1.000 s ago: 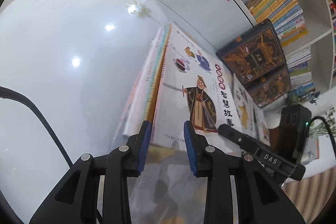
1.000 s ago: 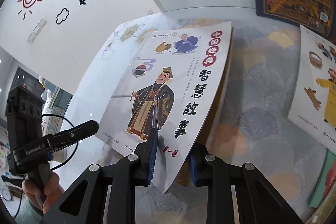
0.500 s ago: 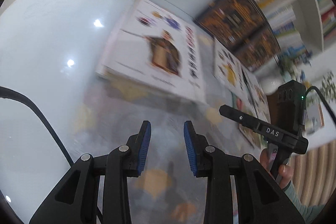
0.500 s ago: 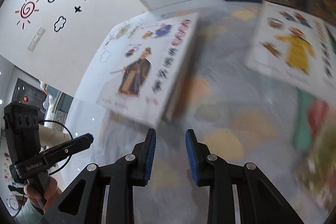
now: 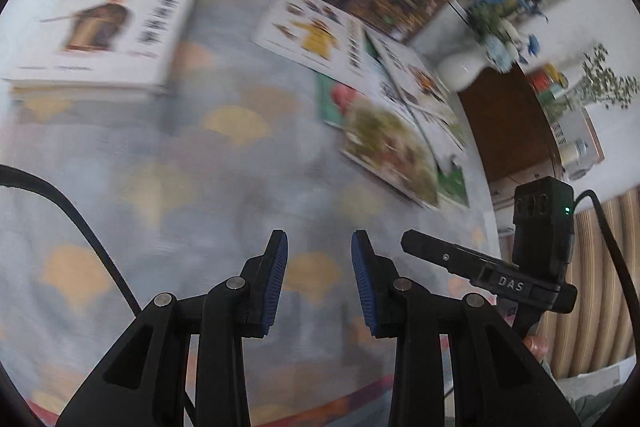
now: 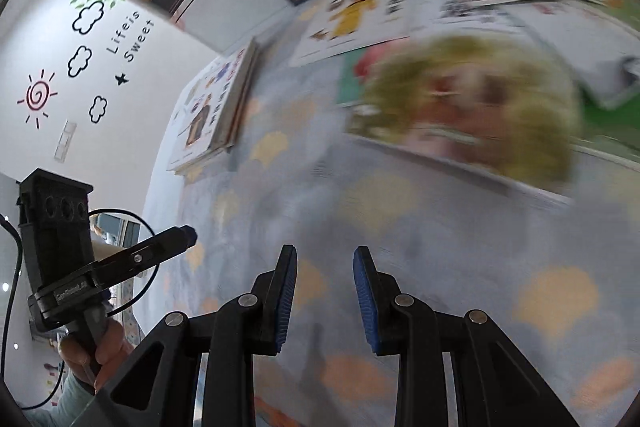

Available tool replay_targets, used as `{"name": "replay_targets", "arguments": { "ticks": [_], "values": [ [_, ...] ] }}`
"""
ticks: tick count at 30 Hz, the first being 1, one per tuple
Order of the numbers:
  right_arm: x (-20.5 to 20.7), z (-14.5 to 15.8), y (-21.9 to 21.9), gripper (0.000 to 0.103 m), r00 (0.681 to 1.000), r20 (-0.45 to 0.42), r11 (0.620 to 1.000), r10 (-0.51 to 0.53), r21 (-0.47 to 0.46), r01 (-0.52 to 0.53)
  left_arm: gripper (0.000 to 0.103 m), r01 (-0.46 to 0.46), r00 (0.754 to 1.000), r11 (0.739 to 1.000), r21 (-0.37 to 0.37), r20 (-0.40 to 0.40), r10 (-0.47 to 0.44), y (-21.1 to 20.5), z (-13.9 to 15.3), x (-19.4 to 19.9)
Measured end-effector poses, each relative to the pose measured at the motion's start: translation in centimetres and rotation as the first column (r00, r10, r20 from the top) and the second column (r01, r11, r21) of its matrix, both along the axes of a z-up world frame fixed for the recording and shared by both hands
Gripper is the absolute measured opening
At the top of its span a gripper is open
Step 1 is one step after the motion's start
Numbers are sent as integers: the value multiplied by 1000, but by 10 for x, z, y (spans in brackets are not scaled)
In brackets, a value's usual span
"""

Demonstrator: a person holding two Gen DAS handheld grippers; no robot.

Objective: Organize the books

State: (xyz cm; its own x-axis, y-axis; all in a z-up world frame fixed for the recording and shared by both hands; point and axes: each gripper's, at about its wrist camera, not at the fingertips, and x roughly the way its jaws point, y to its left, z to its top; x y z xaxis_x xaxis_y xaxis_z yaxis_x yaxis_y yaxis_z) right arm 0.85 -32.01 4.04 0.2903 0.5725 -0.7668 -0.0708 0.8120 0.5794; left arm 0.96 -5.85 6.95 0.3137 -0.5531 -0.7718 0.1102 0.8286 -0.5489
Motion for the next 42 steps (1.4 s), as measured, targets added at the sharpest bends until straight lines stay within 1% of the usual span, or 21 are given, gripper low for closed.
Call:
{"name": "replay_targets", "arguments": {
  "ticks": [4, 6, 7, 11, 13, 15, 16, 17, 18, 21, 24, 27, 29, 31, 33, 35, 37, 40, 41, 42],
  "values": [
    [-12, 5, -51, 28, 999, -7, 999, -35, 10, 35, 30, 39, 999, 999, -10, -5, -39, -51, 3, -5],
    [-13, 5, -78, 28, 998, -22, 997, -64, 33, 65, 31, 65, 998, 998, -1, 1, -65, -77, 7, -8],
    [-12, 6, -89, 28, 996, -30, 996, -78, 49, 79, 33, 73, 997, 997, 8, 3, -73, -88, 8, -9],
    [-11, 5, -133, 28, 990, -63, 986, -124, 105, 130, 33, 89, 996, 996, 10, -4, -89, -118, 10, -7],
    [-8, 5, -149, 29, 988, -73, 985, -134, 104, 141, 35, 89, 996, 996, 7, -11, -89, -130, 10, -2],
    [-5, 5, -159, 32, 987, -79, 985, -139, 89, 146, 50, 95, 995, 995, 15, -19, -94, -142, 10, 6],
    [-2, 4, -163, 34, 987, -81, 986, -142, 82, 148, 66, 100, 995, 995, 28, -17, -99, -148, 12, 11],
    [4, 5, -170, 38, 986, -81, 985, -146, 79, 153, 75, 108, 994, 993, 39, -8, -108, -155, 14, 16],
    [8, 6, -176, 43, 985, -78, 984, -153, 78, 159, 75, 119, 993, 992, 50, 3, -119, -161, 16, 22],
    [28, 16, -195, 50, 983, -40, 981, -181, 63, 183, 75, 122, 992, 986, 113, 18, -124, -176, 19, 45],
    [53, 28, -210, 54, 979, 4, 978, -206, 44, 206, 75, 89, 995, 989, 119, 36, -94, -182, 21, 78],
    [90, 36, -223, 58, 970, 50, 971, -238, 6, 238, 75, 36, 997, 992, 123, 69, -45, -186, 24, 111],
    [114, 35, -229, 59, 959, 67, 960, -274, -42, 277, 75, -7, 996, 991, 134, 88, -4, -189, 24, 136],
    [137, 29, -235, 59, 946, 71, 943, -316, -86, 321, 75, -46, 995, 990, 137, 90, 34, -192, 17, 159],
    [155, 20, -238, 59, 934, 72, 930, -349, -101, 355, 75, -86, 995, 989, 118, 61, 79, -194, 5, 180],
    [169, 9, -240, 59, 925, 73, 920, -372, -106, 378, 75, -113, 993, 990, 87, 49, 110, -195, -3, 192],
    [180, 1, -239, 59, 926, 74, 919, -370, -112, 377, 75, -150, 988, 984, 97, 49, 145, -198, -14, 204],
    [199, -11, -231, 59, 936, 86, 924, -340, -156, 350, 74, -169, 986, 978, 120, 29, 167, -200, -32, 223],
    [204, -12, -228, 59, 938, 109, 923, -330, -170, 345, 73, -174, 985, 977, 123, 19, 173, -200, -37, 228],
    [209, -13, -226, 53, 940, 124, 923, -316, -187, 335, 71, -176, 984, 978, 110, 13, 176, -200, -41, 232]
  ]
}}
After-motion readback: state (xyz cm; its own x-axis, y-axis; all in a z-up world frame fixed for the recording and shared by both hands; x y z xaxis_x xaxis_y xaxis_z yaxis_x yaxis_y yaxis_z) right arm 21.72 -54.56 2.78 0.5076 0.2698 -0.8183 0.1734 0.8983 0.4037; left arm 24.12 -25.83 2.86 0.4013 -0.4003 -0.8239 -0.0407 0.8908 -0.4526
